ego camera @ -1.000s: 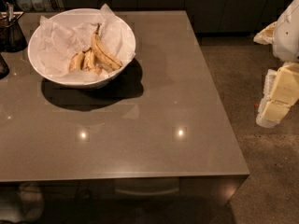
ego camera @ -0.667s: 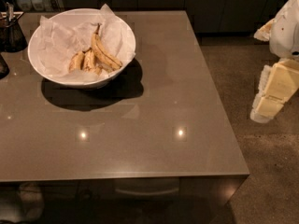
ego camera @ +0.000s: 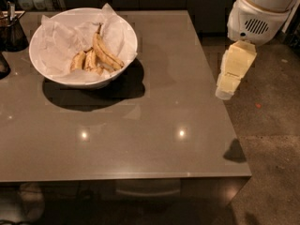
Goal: Pick banana from white bowl
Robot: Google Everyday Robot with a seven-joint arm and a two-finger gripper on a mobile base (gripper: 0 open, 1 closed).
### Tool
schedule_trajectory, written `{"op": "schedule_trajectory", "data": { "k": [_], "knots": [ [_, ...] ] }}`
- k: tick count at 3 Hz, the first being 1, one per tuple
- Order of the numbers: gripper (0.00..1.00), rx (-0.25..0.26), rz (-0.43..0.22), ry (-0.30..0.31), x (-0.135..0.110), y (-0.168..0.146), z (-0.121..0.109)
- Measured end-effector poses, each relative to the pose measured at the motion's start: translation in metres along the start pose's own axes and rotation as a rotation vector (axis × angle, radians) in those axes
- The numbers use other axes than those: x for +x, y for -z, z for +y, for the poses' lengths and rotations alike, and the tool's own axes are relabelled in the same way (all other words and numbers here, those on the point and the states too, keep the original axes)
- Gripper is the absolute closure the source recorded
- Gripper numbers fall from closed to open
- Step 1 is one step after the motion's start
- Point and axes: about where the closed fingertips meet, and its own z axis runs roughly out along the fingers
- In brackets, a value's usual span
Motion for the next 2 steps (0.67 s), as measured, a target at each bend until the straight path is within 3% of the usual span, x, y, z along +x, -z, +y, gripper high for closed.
{"op": "schedule_trajectory", "data": {
  "k": [2],
  "knots": [
    [0.00,0.019,-0.059,0.000,-0.0153,-0.0006,-0.0053]
  ]
}}
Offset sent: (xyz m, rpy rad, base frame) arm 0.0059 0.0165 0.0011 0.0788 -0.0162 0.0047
